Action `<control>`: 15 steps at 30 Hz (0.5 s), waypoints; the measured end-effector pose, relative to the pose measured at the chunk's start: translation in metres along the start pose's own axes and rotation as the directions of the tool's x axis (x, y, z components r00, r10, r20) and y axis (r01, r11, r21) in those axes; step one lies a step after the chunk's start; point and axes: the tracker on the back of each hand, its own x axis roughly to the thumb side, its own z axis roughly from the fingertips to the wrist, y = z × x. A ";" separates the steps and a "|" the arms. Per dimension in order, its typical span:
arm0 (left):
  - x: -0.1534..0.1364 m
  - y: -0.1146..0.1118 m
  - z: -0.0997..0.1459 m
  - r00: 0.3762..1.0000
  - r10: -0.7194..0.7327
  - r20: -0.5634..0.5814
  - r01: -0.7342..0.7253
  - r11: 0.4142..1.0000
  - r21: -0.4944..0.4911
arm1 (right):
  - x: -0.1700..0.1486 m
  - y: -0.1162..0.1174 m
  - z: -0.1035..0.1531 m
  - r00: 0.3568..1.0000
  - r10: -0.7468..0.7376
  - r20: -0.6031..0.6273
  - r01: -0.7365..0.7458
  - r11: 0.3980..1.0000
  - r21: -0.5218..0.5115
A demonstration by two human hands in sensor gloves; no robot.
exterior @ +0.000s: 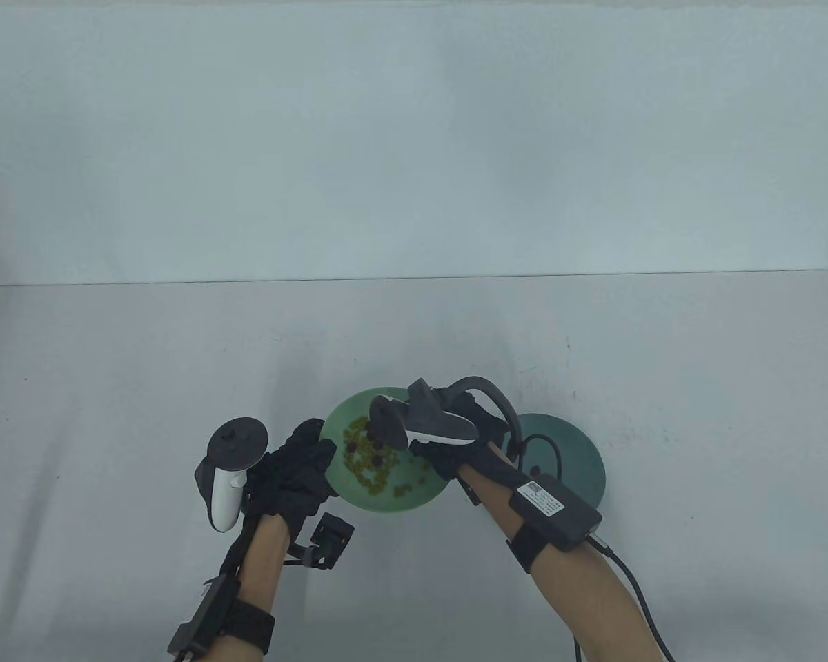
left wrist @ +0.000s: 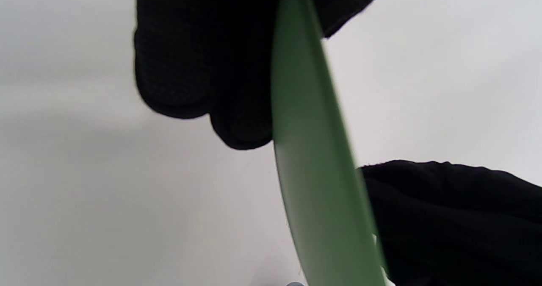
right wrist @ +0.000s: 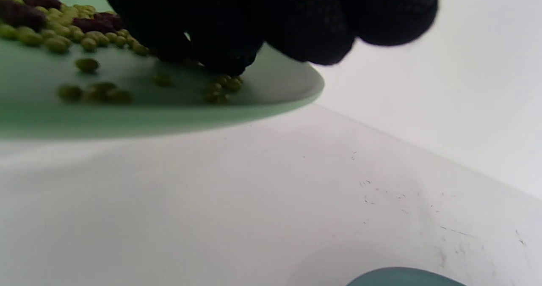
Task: Pick cranberries with hand pinch into plate
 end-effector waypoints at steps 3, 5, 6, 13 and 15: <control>0.000 0.000 0.000 1.000 0.008 0.005 -0.008 1.000 0.001 | 0.002 0.000 0.000 1.000 0.006 0.006 -0.006 1.000 -0.007; -0.001 0.001 0.000 1.000 0.026 0.002 -0.026 1.000 -0.003 | 0.003 0.000 0.000 1.000 0.009 0.008 -0.009 1.000 -0.012; -0.001 0.001 0.000 0.999 0.033 0.000 -0.033 0.999 -0.002 | 0.003 -0.001 0.000 1.000 0.008 0.010 -0.008 1.000 -0.011; -0.001 0.003 0.000 1.000 0.026 0.000 -0.026 1.000 0.001 | 0.004 -0.002 -0.001 1.000 -0.020 0.023 0.020 1.000 0.003; -0.002 0.003 0.000 1.000 0.023 -0.002 -0.023 1.000 0.000 | 0.004 -0.002 -0.001 1.000 -0.018 0.023 0.018 1.000 0.003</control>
